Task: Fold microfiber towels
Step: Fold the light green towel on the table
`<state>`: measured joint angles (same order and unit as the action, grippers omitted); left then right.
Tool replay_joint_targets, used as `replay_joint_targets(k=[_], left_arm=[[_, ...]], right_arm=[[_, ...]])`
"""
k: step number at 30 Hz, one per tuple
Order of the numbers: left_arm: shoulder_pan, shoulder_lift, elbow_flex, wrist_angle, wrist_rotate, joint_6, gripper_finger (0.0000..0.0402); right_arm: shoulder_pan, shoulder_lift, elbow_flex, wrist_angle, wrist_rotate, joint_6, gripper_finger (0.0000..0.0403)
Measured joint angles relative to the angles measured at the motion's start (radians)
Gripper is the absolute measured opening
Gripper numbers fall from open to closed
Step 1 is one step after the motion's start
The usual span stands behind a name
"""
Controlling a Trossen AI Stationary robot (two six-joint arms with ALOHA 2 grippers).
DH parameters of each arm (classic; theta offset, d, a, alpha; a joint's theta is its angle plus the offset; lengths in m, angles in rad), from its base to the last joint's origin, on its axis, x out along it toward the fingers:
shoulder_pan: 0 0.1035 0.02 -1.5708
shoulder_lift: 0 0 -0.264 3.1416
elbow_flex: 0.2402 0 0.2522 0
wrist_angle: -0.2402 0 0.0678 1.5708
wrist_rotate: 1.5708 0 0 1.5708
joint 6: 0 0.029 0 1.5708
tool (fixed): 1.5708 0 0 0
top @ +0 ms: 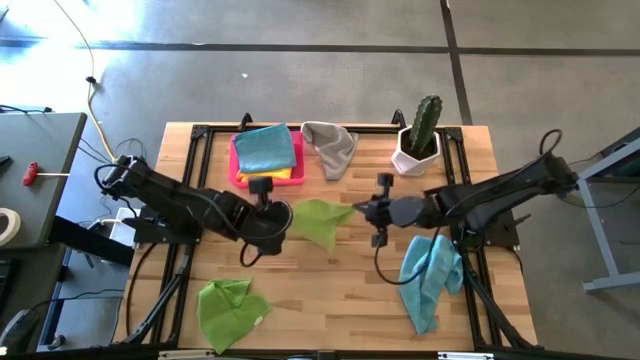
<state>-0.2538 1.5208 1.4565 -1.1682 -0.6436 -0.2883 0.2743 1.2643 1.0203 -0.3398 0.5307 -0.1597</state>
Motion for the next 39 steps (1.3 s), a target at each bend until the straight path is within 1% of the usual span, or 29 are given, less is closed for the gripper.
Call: replay_joint_targets(k=[3, 4, 5, 6, 7, 9, 10, 11, 12, 13, 14, 16, 18, 21, 23, 26, 29, 31, 33, 35, 36, 37, 39], left_arm=[[0.026, 0.0, 0.03, -0.001, -0.133, 0.072, 0.0], [0.033, 0.0, 0.038, -0.005, -0.166, 0.073, 0.0], [0.04, 0.0, 0.047, -0.002, -0.177, 0.071, 0.0], [0.046, 0.0, 0.055, 0.0, -0.16, 0.068, 0.0], [0.053, 0.0, 0.063, -0.002, -0.109, 0.068, 0.0], [0.065, 0.0, 0.072, 0.0, 0.06, 0.096, 0.0], [0.069, 0.0, 0.073, -0.001, 0.14, 0.118, 0.0], [0.073, 0.0, 0.073, -0.002, 0.186, 0.134, 0.0], [0.075, 0.0, 0.073, -0.002, 0.198, 0.144, 0.0], [0.075, 0.0, 0.073, -0.002, 0.179, 0.149, 0.0], [0.075, 0.0, 0.073, -0.002, 0.136, 0.155, 0.0], [0.077, 0.0, 0.073, -0.002, 0.02, 0.184, 0.0], [0.078, 0.0, 0.073, -0.003, -0.1, 0.225, 0.0], [0.078, 0.0, 0.073, -0.002, -0.268, 0.314, 0.0], [0.085, 0.0, 0.073, -0.002, -0.351, 0.383, 0.0], [0.104, 0.0, 0.073, -0.002, -0.416, 0.461, 0.0], [0.127, 0.0, 0.073, -0.002, -0.441, 0.483, 0.0], [0.14, 0.0, 0.073, -0.001, -0.45, 0.483, 0.0], [0.148, 0.0, 0.073, -0.001, -0.458, 0.481, 0.0], [0.15, 0.0, 0.073, -0.001, -0.453, 0.453, 0.0001], [0.149, 0.0, 0.073, -0.001, -0.431, 0.426, 0.0001], [0.146, 0.0, 0.073, -0.001, -0.385, 0.387, 0.0001], [0.137, 0.002, 0.072, 0.0, -0.223, 0.277, 0.0001]], right_arm=[[-0.001, -0.037, 0.0, 0.011, 0.114, -0.059, 0.0], [-0.001, -0.047, 0.0, 0.008, 0.127, -0.063, 0.0], [-0.003, -0.056, 0.0, 0.008, 0.11, -0.063, 0.0], [-0.006, -0.064, 0.0, 0.003, 0.06, -0.063, 0.0], [-0.009, -0.071, 0.0, -0.005, -0.011, -0.063, 0.0], [-0.012, -0.086, 0.0, -0.015, -0.133, -0.051, 0.0], [-0.012, -0.093, 0.0, -0.013, -0.164, -0.046, 0.0], [-0.011, -0.099, 0.0, -0.016, -0.162, -0.047, 0.0], [-0.011, -0.105, 0.0, -0.016, -0.134, -0.053, 0.0], [-0.012, -0.11, 0.0, -0.013, -0.087, -0.066, 0.0], [-0.012, -0.115, 0.0, -0.015, -0.03, -0.085, 0.0], [-0.014, -0.116, 0.0, -0.012, 0.087, -0.138, 0.0], [-0.022, -0.116, 0.0, -0.016, 0.168, -0.226, 0.0], [-0.038, -0.116, 0.0, -0.014, 0.188, -0.359, 0.0], [-0.05, -0.115, 0.0, -0.002, 0.199, -0.449, 0.0], [-0.064, -0.115, 0.0, 0.04, 0.269, -0.599, 0.0], [-0.074, -0.115, 0.0, 0.102, 0.379, -0.736, 0.0], [-0.077, -0.115, 0.0, 0.144, 0.445, -0.785, 0.0], [-0.077, -0.115, 0.0, 0.156, 0.482, -0.773, 0.0], [-0.069, -0.115, 0.0, 0.119, 0.48, -0.696, 0.0], [-0.062, -0.115, 0.0, 0.078, 0.466, -0.639, 0.0], [-0.054, -0.115, 0.0, 0.027, 0.446, -0.58, 0.0], [-0.036, -0.115, 0.0, -0.105, 0.369, -0.423, 0.0]])
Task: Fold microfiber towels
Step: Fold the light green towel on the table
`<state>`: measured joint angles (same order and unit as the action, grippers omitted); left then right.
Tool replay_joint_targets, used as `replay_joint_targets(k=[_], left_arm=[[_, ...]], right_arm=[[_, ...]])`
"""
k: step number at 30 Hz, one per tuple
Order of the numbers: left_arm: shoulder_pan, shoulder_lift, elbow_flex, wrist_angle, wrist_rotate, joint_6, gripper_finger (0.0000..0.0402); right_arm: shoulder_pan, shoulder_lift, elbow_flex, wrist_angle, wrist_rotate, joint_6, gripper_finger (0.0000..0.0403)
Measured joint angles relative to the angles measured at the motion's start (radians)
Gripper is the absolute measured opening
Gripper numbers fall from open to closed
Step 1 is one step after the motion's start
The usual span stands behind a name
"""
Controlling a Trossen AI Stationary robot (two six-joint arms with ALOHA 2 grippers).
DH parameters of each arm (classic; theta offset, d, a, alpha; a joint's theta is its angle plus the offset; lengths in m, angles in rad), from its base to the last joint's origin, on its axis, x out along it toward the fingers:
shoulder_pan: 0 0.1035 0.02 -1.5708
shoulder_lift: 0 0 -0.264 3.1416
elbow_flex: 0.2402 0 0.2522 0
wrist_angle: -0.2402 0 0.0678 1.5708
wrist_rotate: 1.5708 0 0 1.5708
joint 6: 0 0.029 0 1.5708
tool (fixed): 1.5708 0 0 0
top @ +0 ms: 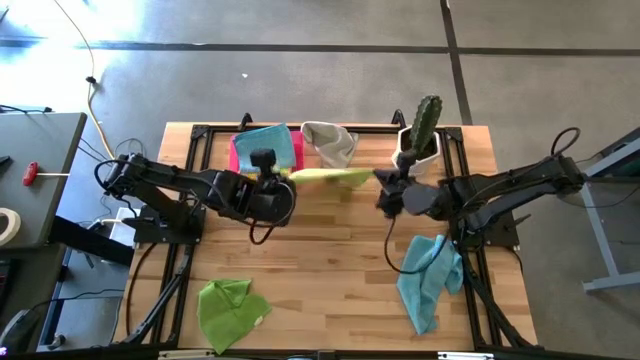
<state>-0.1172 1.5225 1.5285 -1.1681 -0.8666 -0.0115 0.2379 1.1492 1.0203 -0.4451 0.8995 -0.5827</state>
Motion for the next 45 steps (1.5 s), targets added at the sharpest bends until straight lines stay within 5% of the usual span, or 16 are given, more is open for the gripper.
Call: replay_joint_targets(k=[4, 10, 20, 26, 33, 41, 45], left_arm=[[-0.024, 0.026, -0.057, 0.039, 0.347, -0.217, 0.0], [-0.114, 0.135, -0.193, 0.224, 0.616, -0.321, 0.0], [-0.262, 0.349, -0.196, 0.416, 0.739, -0.353, 0.0], [-0.277, 0.375, -0.194, 0.468, 0.871, -0.299, 0.0], [-0.231, 0.346, -0.195, 0.378, 0.833, -0.13, 0.0], [-0.134, 0.34, -0.197, 0.264, 0.529, 0.083, 0.0], [-0.071, 0.34, -0.197, 0.271, 0.467, 0.129, 0.0]], right_arm=[[0.034, 0.002, -0.007, -0.231, -0.272, 0.383, 0.0], [0.125, 0.038, -0.073, -0.229, -0.667, 0.693, 0.0], [0.274, 0.251, -0.108, -0.154, -0.77, 0.892, 0.0], [0.304, 0.378, -0.103, -0.094, -0.822, 0.861, 0.0], [0.29, 0.352, -0.084, -0.107, -0.822, 0.827, 0.0], [0.2, 0.317, -0.085, -0.241, -0.684, 0.809, 0.0], [0.136, 0.331, -0.087, -0.294, -0.643, 0.777, 0.0]])
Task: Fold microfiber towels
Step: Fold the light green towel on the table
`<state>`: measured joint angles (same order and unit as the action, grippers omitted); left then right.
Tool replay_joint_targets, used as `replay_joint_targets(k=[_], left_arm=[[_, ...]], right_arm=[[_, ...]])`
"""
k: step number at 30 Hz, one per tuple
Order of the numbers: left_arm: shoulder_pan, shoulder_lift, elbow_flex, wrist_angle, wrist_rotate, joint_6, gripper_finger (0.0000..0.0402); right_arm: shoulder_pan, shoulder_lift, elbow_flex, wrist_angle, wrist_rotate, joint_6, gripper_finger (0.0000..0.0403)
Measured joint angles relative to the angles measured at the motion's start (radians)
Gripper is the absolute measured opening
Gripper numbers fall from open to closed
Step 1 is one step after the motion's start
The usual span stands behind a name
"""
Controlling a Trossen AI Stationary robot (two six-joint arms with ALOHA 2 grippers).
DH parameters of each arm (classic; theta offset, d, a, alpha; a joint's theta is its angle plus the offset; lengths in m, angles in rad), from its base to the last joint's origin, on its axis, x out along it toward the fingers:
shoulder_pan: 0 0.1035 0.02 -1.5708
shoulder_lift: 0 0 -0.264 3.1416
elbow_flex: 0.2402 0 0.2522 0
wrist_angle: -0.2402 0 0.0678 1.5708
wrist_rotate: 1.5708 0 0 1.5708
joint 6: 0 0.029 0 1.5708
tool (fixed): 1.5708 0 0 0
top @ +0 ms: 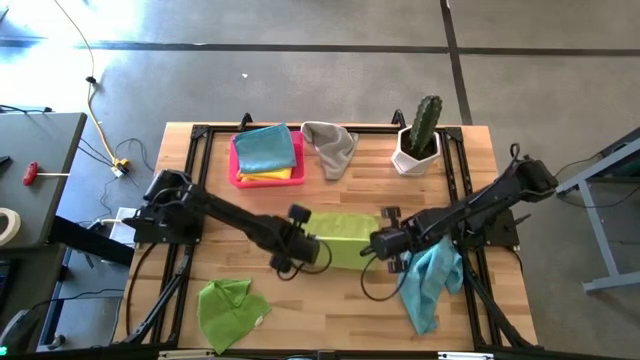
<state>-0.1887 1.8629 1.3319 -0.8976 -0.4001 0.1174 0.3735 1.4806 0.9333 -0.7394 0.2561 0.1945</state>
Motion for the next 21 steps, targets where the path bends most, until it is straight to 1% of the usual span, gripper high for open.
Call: replay_joint_targets(k=[4, 9, 13, 16, 21], left_arm=[[0.06, 0.0, -0.021, 0.015, 0.004, 0.028, 0.0], [0.121, 0.0, -0.053, 0.044, 0.004, 0.06, 0.0001], [0.156, 0.0, -0.056, 0.051, 0.0, 0.066, 0.0001], [0.178, 0.0, -0.056, 0.063, -0.001, 0.096, 0.0001], [0.21, 0.009, -0.056, 0.09, -0.001, 0.129, 0.0001]], right_arm=[[-0.063, 0.007, 0.0, -0.016, 0.027, -0.052, 0.0], [-0.137, 0.01, 0.0, -0.01, 0.033, -0.101, 0.0], [-0.194, 0.024, 0.0, 0.007, 0.059, -0.101, 0.0], [-0.221, 0.036, 0.0, 0.003, 0.06, -0.102, 0.0], [-0.23, 0.039, 0.0, 0.004, 0.051, -0.098, 0.0]])
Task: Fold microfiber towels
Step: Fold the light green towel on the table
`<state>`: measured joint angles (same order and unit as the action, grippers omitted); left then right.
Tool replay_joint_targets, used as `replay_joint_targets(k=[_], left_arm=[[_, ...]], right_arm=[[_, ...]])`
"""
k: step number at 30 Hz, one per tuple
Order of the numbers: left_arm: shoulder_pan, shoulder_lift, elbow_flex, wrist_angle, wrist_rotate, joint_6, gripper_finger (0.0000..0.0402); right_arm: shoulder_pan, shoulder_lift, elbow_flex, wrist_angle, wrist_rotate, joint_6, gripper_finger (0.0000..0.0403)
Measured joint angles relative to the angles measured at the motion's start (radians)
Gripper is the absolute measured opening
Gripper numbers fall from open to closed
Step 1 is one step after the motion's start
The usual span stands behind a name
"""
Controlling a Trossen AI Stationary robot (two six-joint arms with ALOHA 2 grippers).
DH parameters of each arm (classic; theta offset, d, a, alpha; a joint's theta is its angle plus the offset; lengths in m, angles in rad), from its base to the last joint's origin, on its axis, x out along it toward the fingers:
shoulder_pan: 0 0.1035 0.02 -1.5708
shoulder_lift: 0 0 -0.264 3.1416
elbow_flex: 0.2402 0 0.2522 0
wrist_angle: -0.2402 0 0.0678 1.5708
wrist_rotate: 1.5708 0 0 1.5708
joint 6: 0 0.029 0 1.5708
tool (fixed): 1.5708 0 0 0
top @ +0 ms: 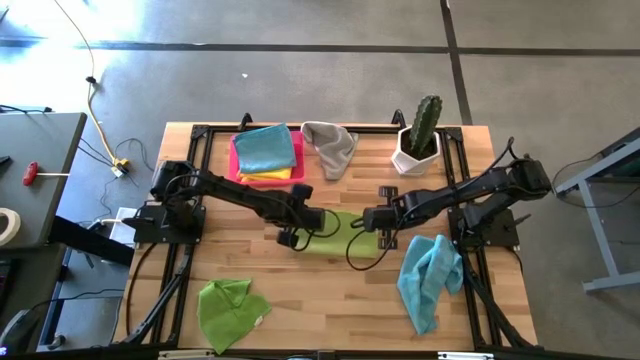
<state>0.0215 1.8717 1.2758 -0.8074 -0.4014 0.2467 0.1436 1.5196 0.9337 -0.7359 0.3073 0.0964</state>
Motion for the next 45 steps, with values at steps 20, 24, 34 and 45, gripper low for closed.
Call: replay_joint_targets(k=[20, 24, 34, 45], left_arm=[[0.028, 0.064, 0.0, 0.02, -0.125, -0.009, 0.0009], [0.033, 0.064, 0.0, 0.016, -0.129, -0.048, 0.0045], [-0.001, 0.059, 0.001, -0.059, -0.231, -0.082, 0.0153], [0.008, -0.033, -0.069, -0.028, 0.207, -0.089, 0.0139]], right_arm=[[-0.04, 0.0, 0.0, -0.013, -0.024, 0.026, 0.0036], [-0.039, 0.0, 0.0, -0.014, -0.027, 0.034, 0.0093], [-0.037, 0.0, 0.0, -0.014, -0.029, 0.153, 0.015], [0.036, -0.027, -0.144, 0.172, -0.048, 0.312, 0.014]])
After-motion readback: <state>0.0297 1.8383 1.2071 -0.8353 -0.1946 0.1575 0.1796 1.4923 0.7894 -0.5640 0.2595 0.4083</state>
